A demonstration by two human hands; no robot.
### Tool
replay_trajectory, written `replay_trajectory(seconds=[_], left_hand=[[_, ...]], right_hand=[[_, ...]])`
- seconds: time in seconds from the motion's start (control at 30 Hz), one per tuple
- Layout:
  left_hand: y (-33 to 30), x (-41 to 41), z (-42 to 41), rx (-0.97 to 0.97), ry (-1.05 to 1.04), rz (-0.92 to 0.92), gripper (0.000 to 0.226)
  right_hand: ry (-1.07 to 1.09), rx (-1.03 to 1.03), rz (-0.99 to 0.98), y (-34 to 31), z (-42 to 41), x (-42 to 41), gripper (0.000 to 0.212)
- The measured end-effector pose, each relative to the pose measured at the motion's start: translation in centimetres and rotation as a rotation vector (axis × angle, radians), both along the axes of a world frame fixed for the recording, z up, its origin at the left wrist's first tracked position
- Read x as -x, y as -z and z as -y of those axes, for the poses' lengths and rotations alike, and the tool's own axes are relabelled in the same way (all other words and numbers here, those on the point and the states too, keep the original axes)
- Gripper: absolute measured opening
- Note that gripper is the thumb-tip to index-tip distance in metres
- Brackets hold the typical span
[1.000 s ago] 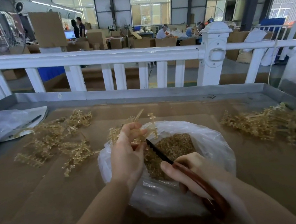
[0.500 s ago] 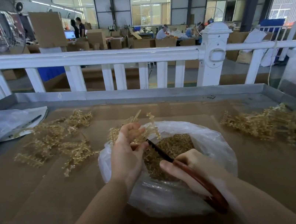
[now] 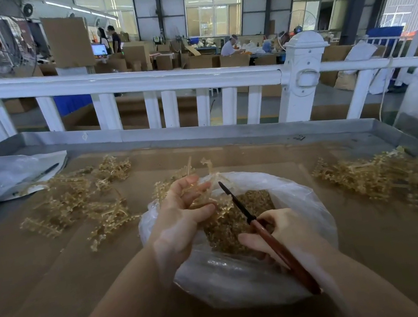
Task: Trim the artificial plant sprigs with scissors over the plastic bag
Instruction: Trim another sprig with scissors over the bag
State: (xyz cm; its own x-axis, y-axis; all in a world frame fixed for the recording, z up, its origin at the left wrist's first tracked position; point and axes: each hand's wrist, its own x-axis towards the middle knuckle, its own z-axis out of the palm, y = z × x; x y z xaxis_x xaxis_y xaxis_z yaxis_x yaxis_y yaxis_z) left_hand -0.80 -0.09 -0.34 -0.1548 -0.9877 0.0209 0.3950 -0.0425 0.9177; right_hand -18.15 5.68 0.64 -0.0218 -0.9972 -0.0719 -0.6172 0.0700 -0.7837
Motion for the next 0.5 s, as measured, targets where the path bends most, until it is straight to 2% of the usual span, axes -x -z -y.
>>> replay_trajectory(seconds=[0.17,0.23,0.33,0.43,0.5], left_hand=[[0.0,-0.6,0.0,-0.035,0.075,-0.07,0.078],[0.0,-0.5,-0.1,-0.042,0.079,-0.084,0.08],[0.0,-0.2,-0.3,-0.034,0.009,-0.002,0.073],[-0.1,0.1,-0.3,-0.048,-0.067,0.047,0.059],[-0.3,0.1,-0.2,-0.071,-0.069,0.005,0.051]], right_hand=[[0.013,0.054,-0.005,0.4,-0.3,0.0,0.033],[0.02,0.061,-0.048,0.6,-0.3,0.0,0.035],[0.03,0.07,-0.047,0.4,-0.5,0.1,0.036],[0.054,0.066,0.089,-0.2,-0.7,0.1,0.029],[0.069,0.045,0.184,-0.5,-0.7,0.2,0.019]])
